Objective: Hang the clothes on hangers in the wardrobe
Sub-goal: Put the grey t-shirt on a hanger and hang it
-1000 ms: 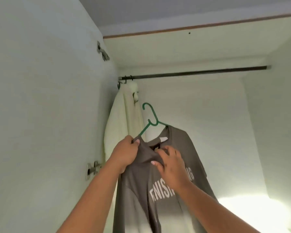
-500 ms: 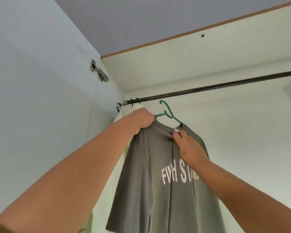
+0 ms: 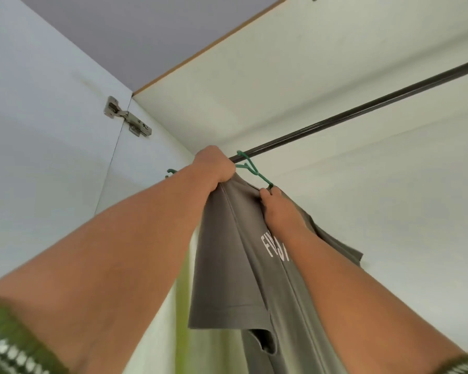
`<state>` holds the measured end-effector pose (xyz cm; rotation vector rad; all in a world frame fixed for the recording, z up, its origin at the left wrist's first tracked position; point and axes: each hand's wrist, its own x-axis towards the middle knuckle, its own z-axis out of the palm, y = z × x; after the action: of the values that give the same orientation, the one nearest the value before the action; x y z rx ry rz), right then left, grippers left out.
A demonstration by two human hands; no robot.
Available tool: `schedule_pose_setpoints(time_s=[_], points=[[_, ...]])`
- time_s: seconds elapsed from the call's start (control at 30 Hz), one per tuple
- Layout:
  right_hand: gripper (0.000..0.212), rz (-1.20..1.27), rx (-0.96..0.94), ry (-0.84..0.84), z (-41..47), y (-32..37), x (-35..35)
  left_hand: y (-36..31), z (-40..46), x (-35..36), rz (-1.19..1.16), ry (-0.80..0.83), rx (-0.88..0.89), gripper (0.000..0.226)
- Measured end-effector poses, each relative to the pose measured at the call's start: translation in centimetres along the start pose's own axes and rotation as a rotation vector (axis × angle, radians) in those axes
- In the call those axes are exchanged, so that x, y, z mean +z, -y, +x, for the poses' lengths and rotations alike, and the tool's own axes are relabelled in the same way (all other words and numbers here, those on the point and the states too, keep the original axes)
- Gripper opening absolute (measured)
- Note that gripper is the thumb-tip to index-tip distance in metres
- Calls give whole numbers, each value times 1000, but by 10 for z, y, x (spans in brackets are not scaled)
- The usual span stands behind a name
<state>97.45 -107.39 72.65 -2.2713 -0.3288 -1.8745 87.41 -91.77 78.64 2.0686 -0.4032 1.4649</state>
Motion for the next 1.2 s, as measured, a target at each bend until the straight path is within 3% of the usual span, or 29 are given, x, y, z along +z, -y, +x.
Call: schedule_pose_setpoints(time_s=[0.13, 0.3, 0.5, 0.77, 0.93, 1.07, 1.2], points=[[22, 54, 47, 4, 7, 5, 34, 4, 18, 15, 50, -42, 46, 8], [13, 110, 109, -20, 24, -2, 57, 10, 44, 31, -282, 61, -58, 15], [17, 167, 189, -47, 63, 10, 64, 21, 75, 34, -465, 8, -32, 16], [25, 178, 118, -86, 67, 41, 95, 70, 90, 31, -344, -86, -10, 23], [31, 215, 84, -173, 47, 59, 115, 81, 83, 31, -230, -155, 97, 28], [29, 313, 111, -175, 41, 73, 111, 81, 68, 18, -249, -222, 113, 14], [35, 407, 155, -222, 40, 71, 97, 73, 45, 10, -227, -261, 107, 15]])
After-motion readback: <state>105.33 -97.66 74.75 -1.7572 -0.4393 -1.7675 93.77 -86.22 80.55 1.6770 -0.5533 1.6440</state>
